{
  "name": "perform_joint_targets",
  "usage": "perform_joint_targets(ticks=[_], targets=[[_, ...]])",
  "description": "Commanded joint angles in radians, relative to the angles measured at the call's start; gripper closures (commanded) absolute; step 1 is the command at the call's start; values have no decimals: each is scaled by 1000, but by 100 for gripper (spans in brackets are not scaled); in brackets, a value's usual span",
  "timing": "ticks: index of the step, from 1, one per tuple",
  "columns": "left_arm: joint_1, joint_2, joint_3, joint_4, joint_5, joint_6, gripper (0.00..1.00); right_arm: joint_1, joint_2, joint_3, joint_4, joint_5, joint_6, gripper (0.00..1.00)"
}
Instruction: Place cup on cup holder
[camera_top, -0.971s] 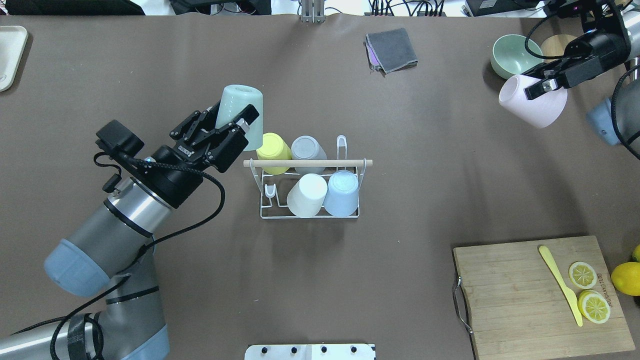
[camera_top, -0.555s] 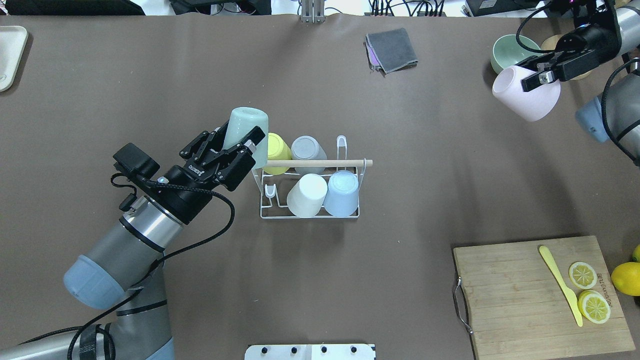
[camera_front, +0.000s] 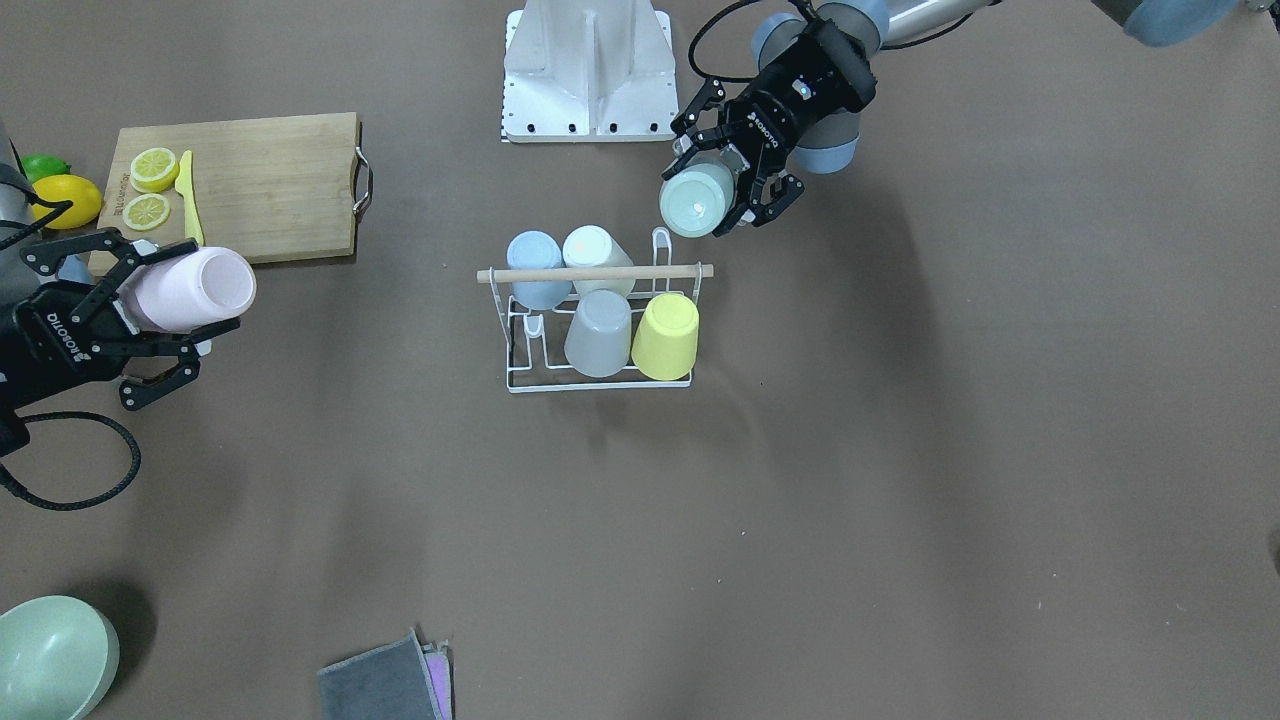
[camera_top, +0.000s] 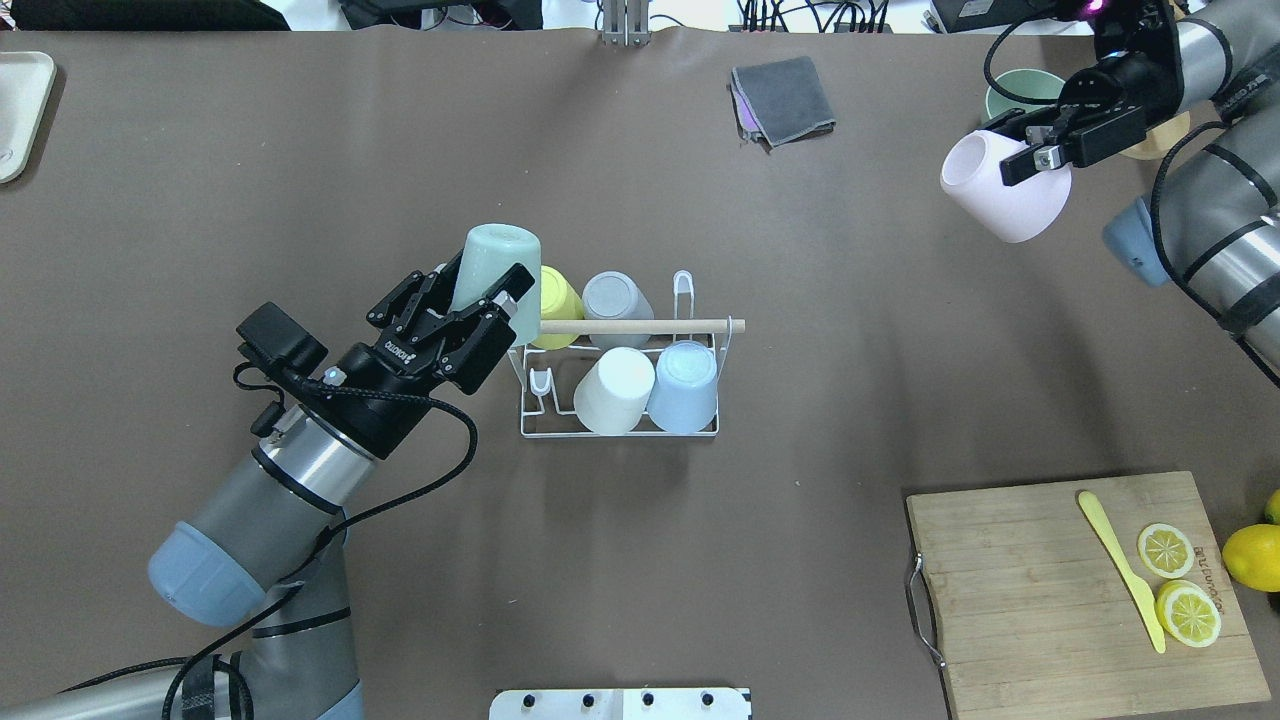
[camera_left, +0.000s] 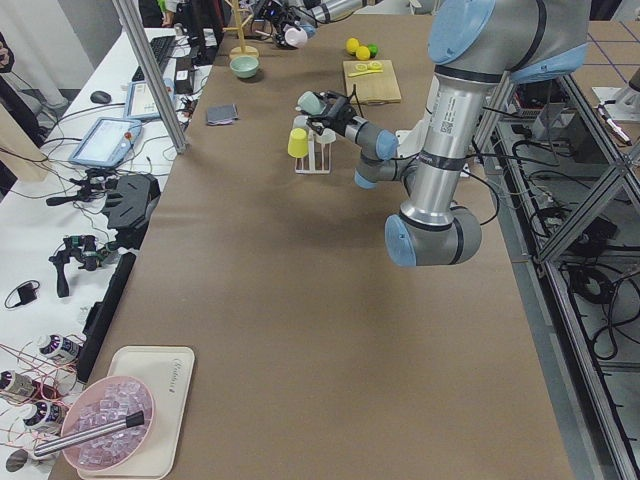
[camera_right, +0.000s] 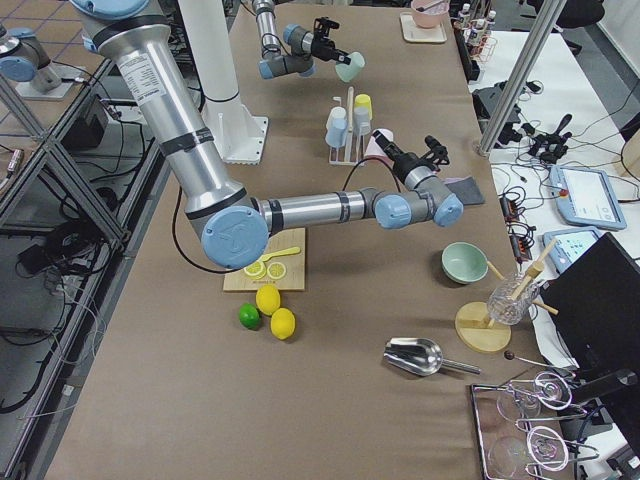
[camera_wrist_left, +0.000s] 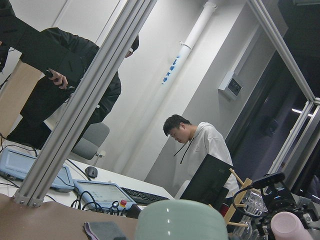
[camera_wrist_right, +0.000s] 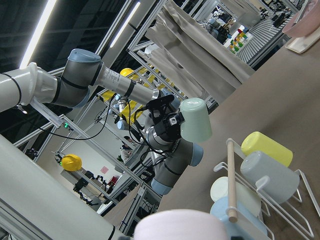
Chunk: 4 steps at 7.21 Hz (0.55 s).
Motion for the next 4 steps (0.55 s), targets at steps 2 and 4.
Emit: perform_joint_targets(ticks=[2,4], targets=[[19,-22,80,-47,27,3,60,-25,43,-7,0,28,-44,64],[57,-47,88,-47,43,27,60,-40,77,-31,-2,35,-61,64]])
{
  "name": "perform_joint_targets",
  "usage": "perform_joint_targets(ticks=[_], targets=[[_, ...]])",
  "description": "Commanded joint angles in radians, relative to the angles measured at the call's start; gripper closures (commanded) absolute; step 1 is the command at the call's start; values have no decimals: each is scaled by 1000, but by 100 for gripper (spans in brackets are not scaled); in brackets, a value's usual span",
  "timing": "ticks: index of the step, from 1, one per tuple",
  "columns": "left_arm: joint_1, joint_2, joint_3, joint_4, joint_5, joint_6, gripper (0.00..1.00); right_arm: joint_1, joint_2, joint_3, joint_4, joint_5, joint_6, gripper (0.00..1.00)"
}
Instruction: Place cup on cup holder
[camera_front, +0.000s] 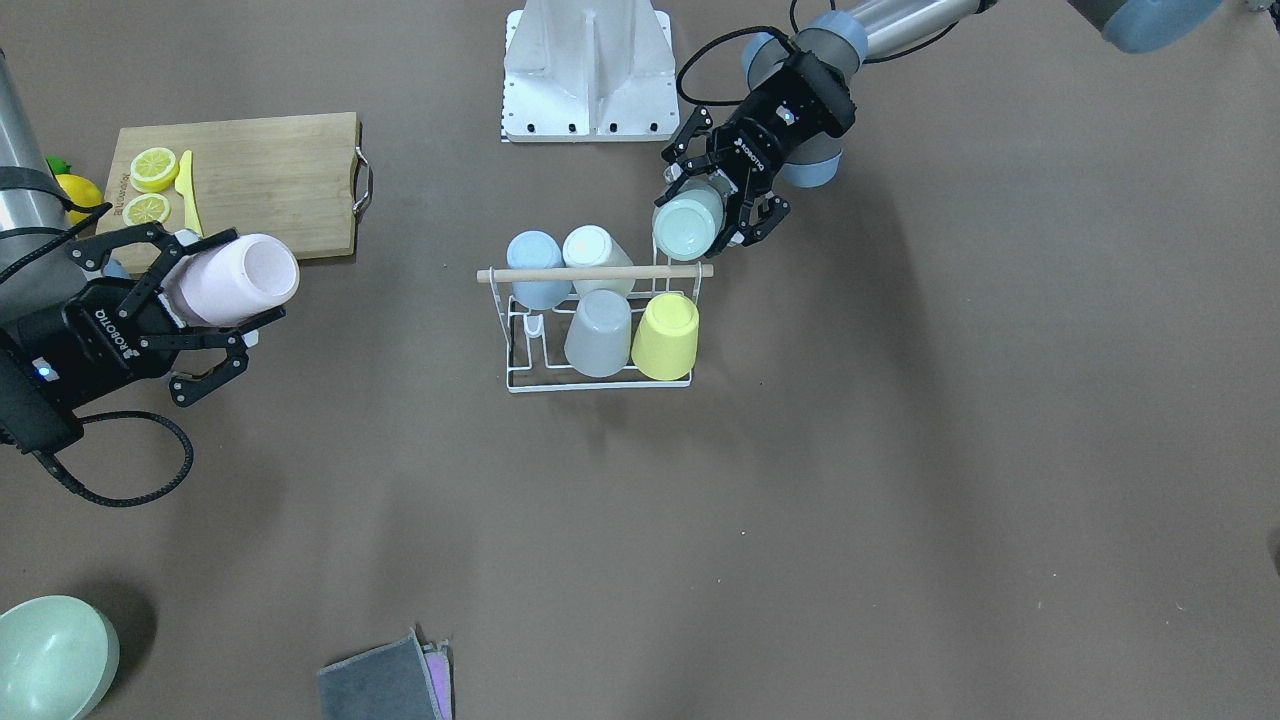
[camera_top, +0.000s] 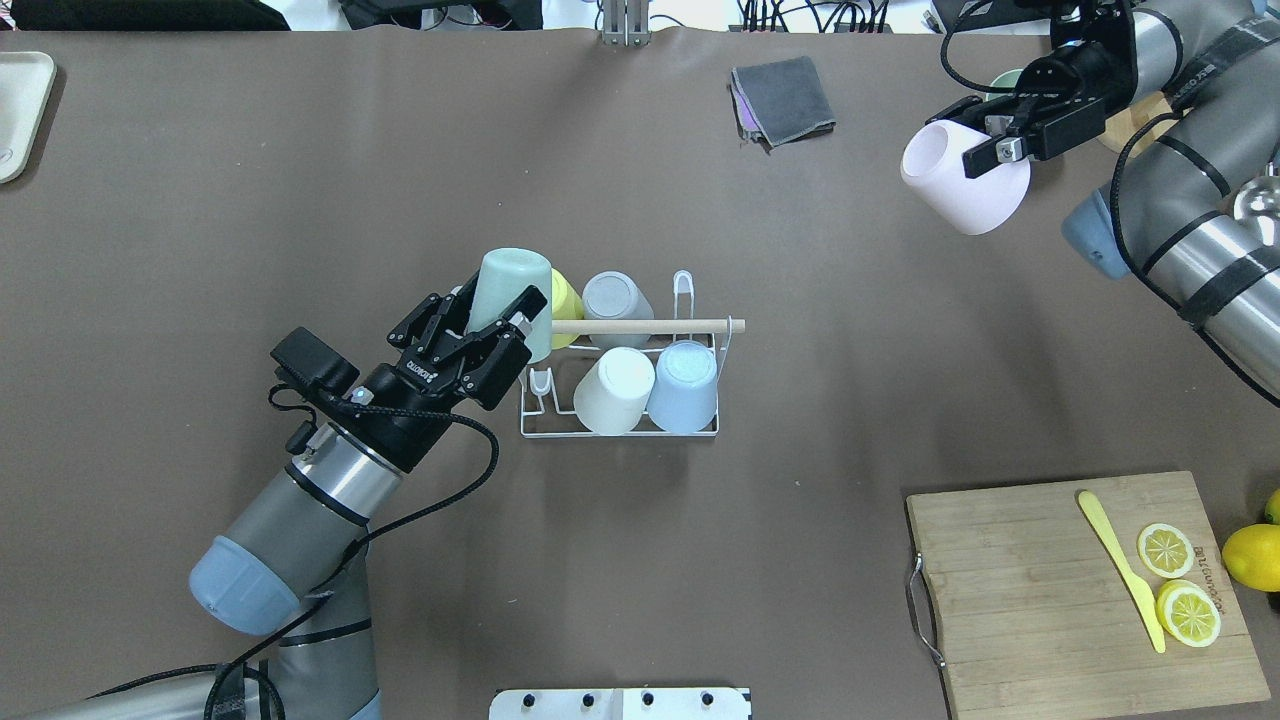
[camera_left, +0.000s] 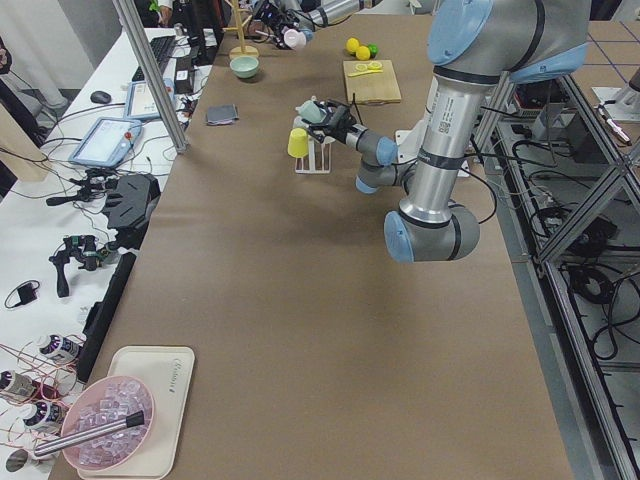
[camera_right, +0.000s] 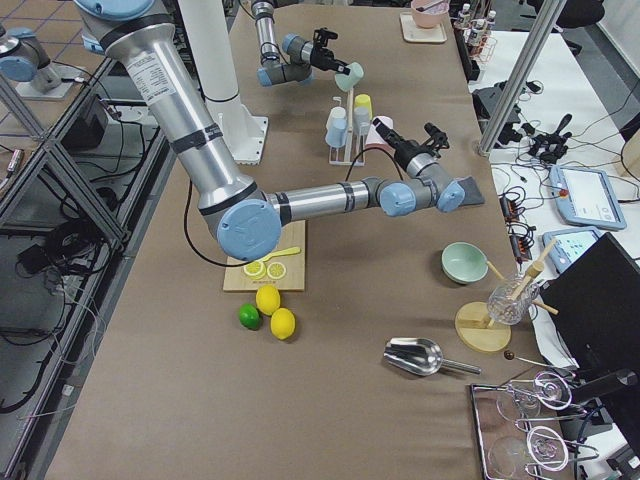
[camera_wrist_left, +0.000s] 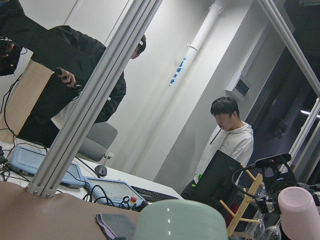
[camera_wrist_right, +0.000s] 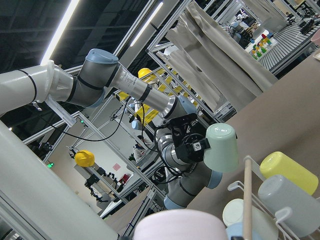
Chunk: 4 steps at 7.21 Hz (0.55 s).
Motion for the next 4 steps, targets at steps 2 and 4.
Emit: perform_joint_targets(ticks=[2,4], targets=[[45,-11,3,-3,39,25,60,-28,52,-28,-1,10,-28,64],[48,-12,20,-10,47,23,60,-30,88,-42,-1,27,-32,64]])
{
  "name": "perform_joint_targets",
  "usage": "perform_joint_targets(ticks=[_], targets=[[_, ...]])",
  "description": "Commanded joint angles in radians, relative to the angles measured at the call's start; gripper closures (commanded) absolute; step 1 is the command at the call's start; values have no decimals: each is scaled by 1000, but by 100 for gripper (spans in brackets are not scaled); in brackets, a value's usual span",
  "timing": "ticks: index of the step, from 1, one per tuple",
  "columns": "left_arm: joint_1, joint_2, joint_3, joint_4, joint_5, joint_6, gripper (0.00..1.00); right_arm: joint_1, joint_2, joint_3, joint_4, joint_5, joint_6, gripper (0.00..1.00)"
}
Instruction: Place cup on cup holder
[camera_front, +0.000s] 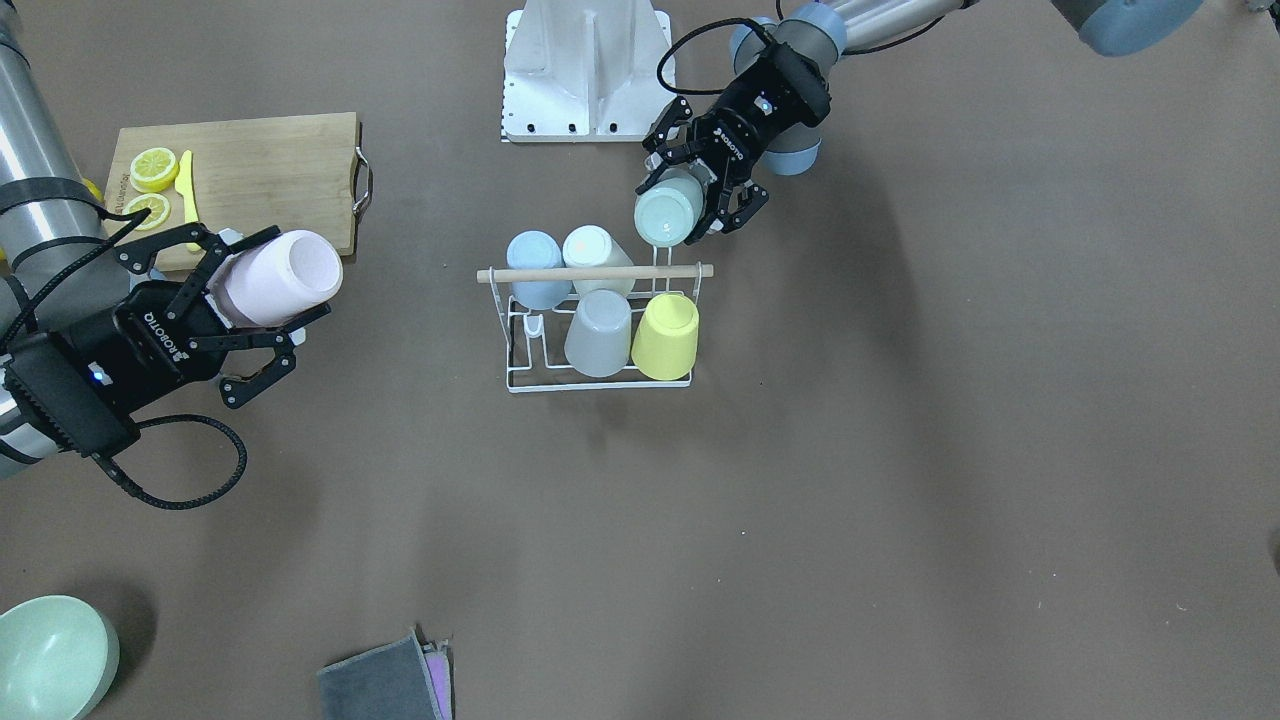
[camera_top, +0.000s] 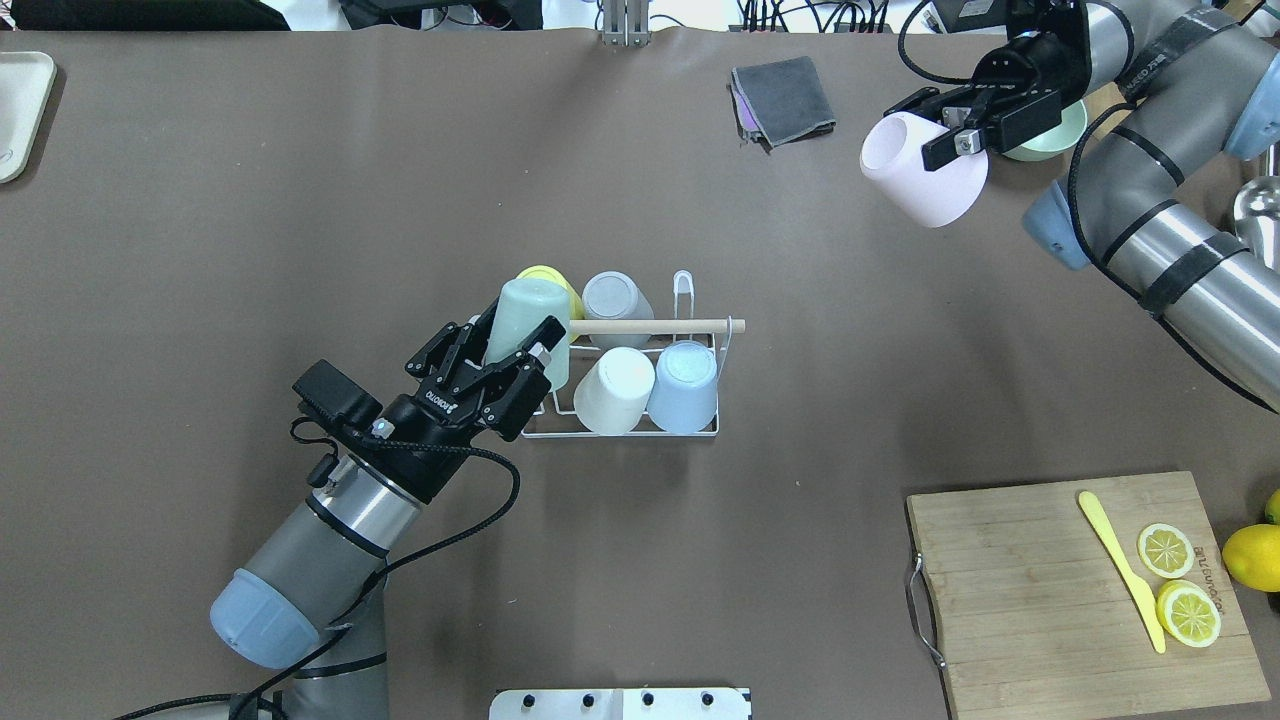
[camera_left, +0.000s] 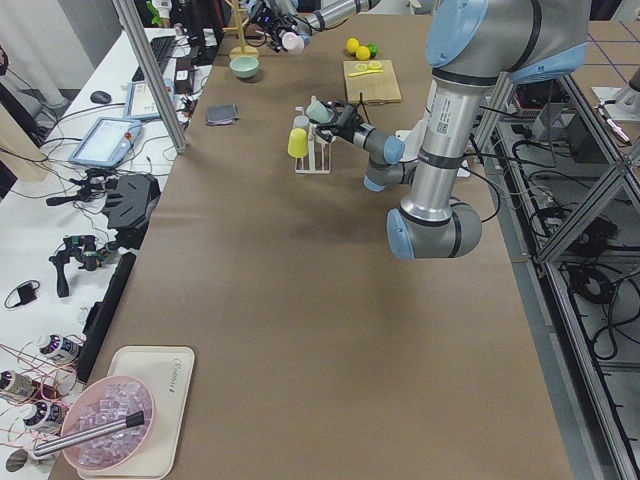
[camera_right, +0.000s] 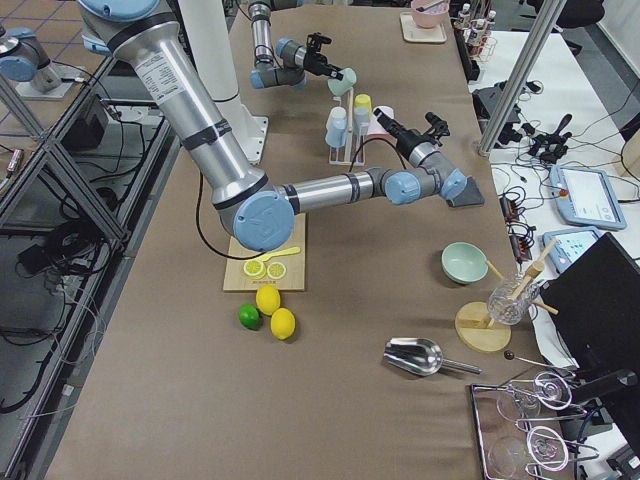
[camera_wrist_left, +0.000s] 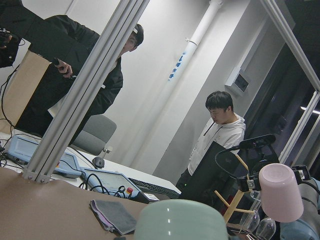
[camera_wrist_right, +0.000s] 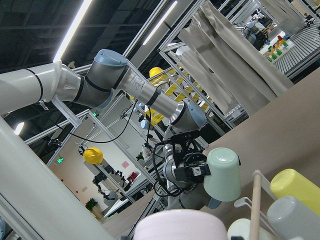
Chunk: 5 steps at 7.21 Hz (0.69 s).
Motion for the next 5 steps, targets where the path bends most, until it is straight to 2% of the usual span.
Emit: perform_joint_targets(ticks=[1,5], targets=[[3,-3,22,-12,6,0,60,-10,42,-17,0,9,-11,64],[4,-29,92,-31,35,-1,60,-42,113,-43,-2,18,-57,64]])
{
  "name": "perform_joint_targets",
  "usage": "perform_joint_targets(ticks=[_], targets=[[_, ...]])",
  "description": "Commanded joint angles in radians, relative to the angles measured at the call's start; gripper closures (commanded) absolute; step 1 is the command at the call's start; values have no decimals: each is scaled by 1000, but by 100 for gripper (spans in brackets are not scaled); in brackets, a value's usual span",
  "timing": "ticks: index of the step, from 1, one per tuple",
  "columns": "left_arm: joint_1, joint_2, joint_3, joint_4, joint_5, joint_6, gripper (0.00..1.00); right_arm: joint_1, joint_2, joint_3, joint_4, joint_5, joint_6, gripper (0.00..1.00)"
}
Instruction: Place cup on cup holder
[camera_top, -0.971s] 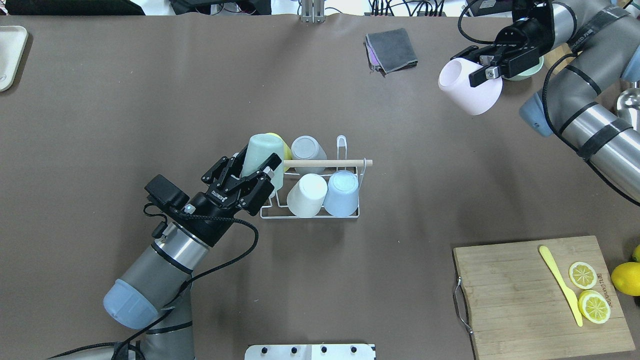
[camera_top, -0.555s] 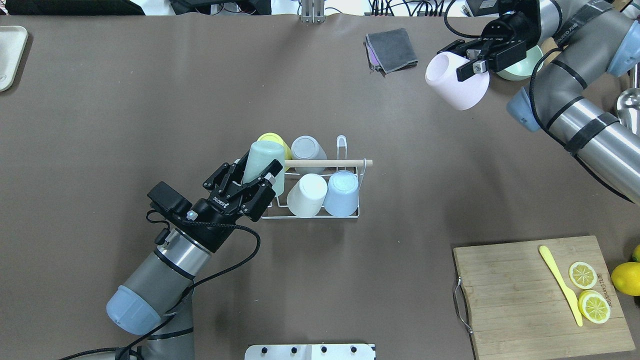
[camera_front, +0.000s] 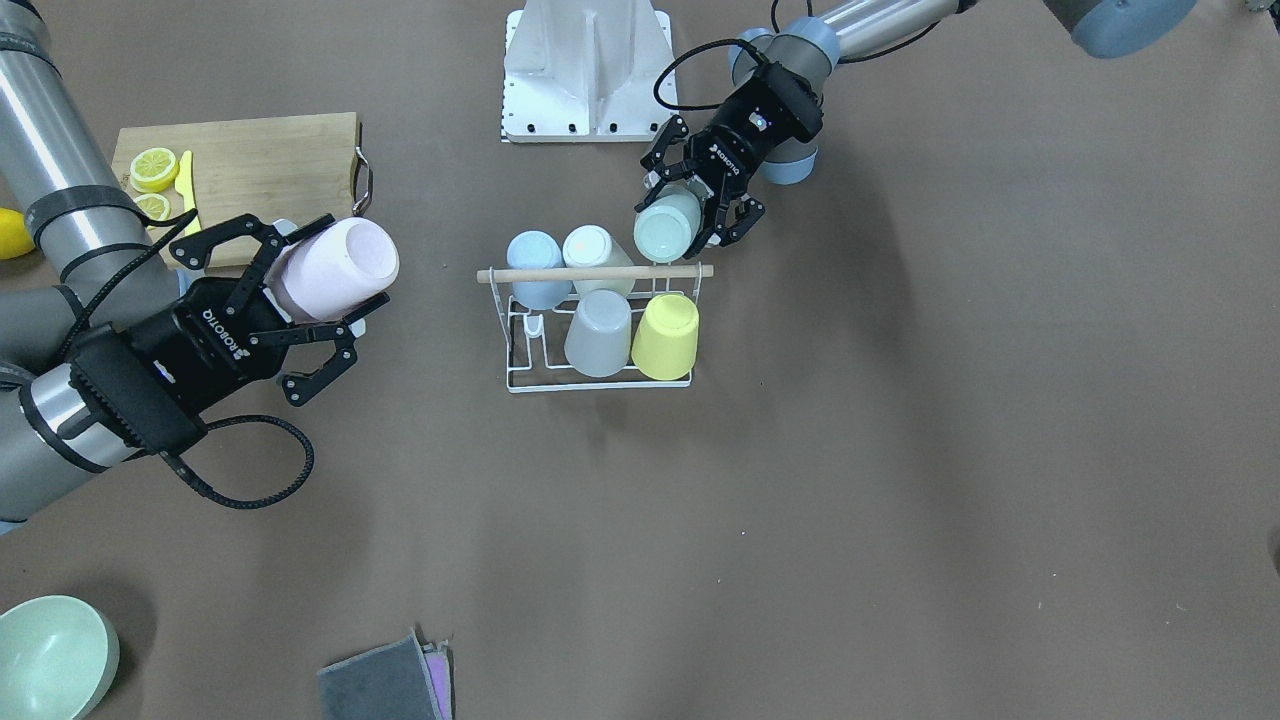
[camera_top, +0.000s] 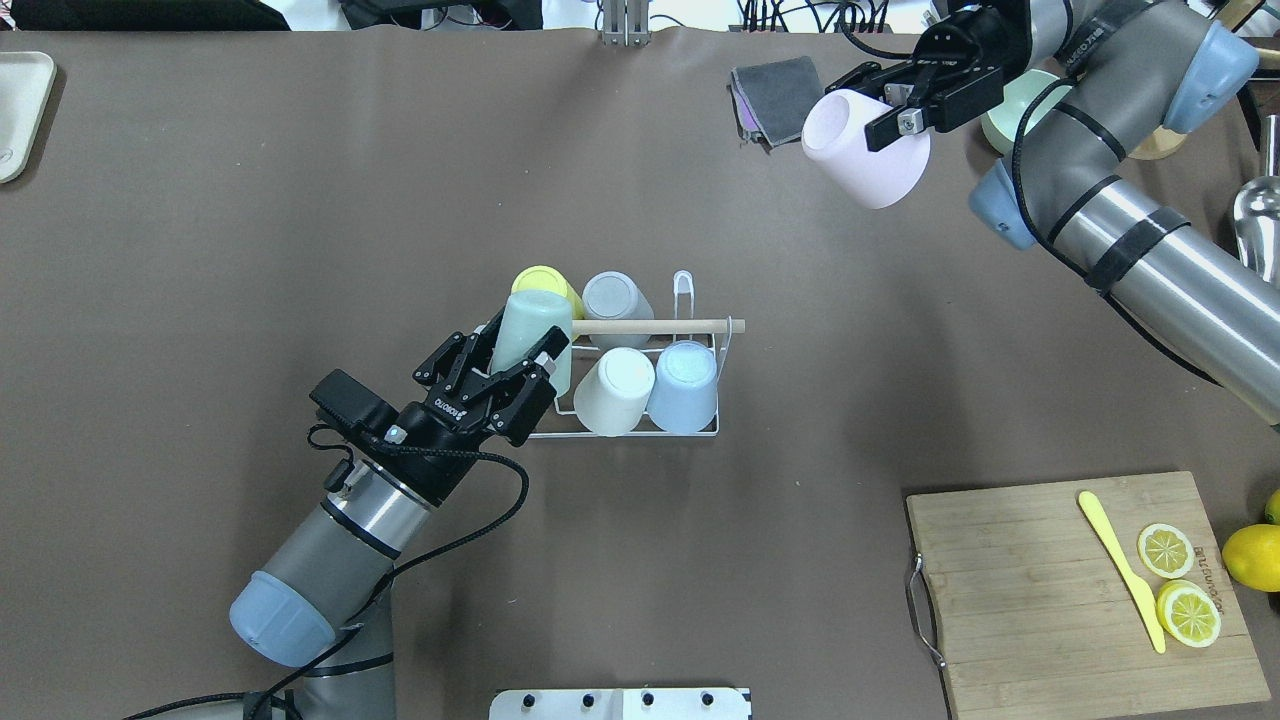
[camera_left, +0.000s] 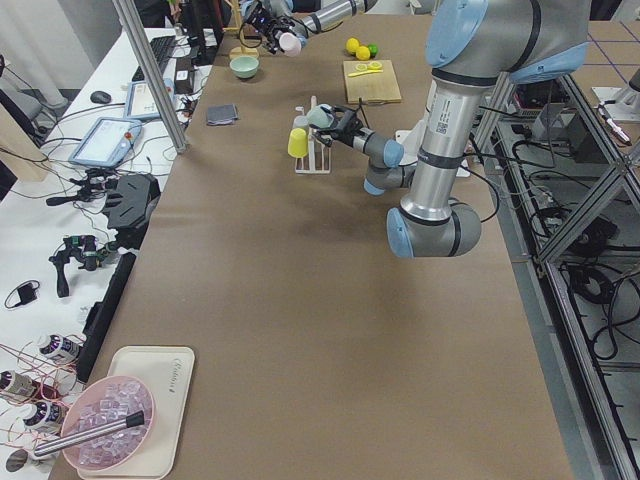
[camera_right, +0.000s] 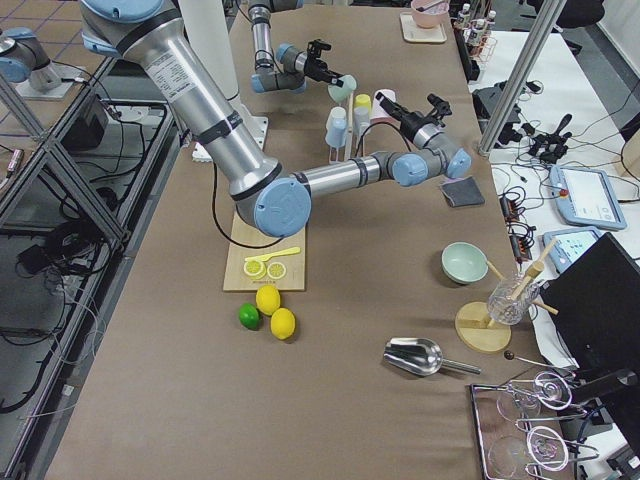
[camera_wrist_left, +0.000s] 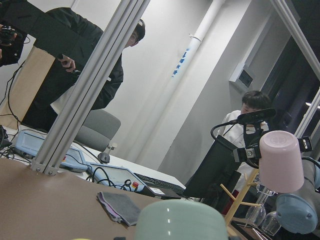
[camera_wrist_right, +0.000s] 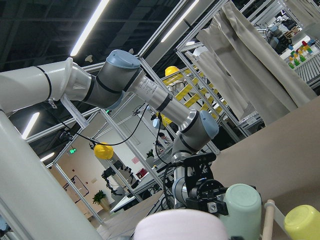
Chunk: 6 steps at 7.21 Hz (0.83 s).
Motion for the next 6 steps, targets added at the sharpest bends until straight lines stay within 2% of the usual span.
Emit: perform_joint_targets(ticks=[1,2,3,6], targets=[[1,-7,17,-9,19,-1,60,-15,30,-4,1,8,-18,64],[1,-7,9,-10,19,-1,53,-33,46,-13,-1,8,-29,64],[-4,-6,8,-9,19,3,5,-55,56,-17,-1,8,-45,64],[0,-10,6,-9,17,1,2,-117,72,-59,-4,28,-111,64]])
